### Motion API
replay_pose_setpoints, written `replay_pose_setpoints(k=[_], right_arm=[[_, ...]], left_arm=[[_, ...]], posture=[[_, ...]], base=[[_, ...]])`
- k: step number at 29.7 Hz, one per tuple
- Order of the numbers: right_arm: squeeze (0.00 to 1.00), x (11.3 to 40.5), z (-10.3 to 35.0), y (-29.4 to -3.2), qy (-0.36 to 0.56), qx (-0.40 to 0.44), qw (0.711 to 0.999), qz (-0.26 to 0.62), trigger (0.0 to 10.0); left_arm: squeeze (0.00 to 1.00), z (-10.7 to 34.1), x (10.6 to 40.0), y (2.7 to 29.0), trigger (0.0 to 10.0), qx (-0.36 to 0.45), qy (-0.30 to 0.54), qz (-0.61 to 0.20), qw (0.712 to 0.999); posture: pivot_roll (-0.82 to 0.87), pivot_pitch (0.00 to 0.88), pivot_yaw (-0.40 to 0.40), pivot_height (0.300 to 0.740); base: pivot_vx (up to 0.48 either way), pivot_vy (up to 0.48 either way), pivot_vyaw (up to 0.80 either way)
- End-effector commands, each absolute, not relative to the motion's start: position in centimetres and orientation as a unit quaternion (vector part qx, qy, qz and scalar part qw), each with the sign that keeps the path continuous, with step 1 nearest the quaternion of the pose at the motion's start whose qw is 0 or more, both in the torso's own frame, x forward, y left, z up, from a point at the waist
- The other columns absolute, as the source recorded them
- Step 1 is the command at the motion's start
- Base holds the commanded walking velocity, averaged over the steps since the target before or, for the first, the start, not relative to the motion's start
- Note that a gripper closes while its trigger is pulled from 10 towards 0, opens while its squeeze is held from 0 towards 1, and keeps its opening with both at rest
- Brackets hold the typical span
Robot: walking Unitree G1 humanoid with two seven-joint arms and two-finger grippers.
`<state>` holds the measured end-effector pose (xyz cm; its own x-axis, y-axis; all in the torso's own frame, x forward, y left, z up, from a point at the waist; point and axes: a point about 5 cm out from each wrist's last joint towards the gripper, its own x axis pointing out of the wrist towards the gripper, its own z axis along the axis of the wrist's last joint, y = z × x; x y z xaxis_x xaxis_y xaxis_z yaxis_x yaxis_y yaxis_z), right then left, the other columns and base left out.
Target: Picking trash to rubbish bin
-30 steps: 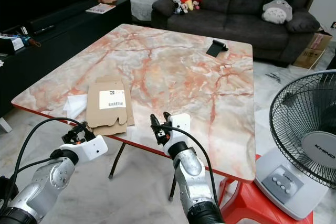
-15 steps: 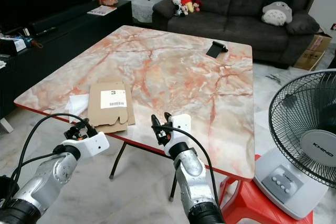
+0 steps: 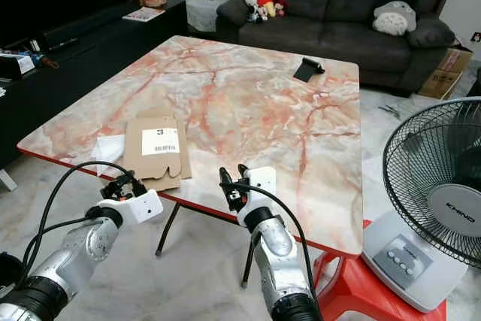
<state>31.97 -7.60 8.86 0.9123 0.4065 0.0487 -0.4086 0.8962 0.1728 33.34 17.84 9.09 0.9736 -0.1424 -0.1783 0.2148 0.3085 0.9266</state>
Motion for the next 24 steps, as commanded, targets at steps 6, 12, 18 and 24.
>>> replay_pose_setpoints(k=[6, 12, 18, 24], right_arm=[[0.00, 31.93, 9.10, -7.61, -0.008, 0.087, 0.974, 0.210, 10.0], [0.00, 31.92, 9.08, -7.66, -0.007, 0.086, 0.974, 0.210, 10.0], [0.00, 31.94, 9.09, -7.68, -0.007, 0.086, 0.974, 0.209, 10.0], [0.00, 31.91, 9.05, -7.68, -0.006, 0.086, 0.974, 0.209, 10.0]], left_arm=[[0.00, 9.10, 33.63, 17.79, 8.1, 0.586, 0.028, -0.111, 0.802], [0.00, 9.14, 33.78, 18.00, 0.0, 0.590, 0.028, -0.107, 0.800], [0.00, 9.17, 33.80, 17.96, 0.0, 0.588, 0.027, -0.107, 0.802], [0.00, 9.08, 33.75, 17.86, 0.0, 0.584, 0.026, -0.110, 0.804]], posture=[[-0.01, 0.084, -0.045, 0.740], [-0.01, 0.086, -0.047, 0.740], [-0.01, 0.087, -0.048, 0.740], [-0.01, 0.086, -0.048, 0.740]], base=[[0.000, 0.000, 0.00], [0.000, 0.000, 0.00], [0.000, 0.000, 0.00], [0.000, 0.000, 0.00]])
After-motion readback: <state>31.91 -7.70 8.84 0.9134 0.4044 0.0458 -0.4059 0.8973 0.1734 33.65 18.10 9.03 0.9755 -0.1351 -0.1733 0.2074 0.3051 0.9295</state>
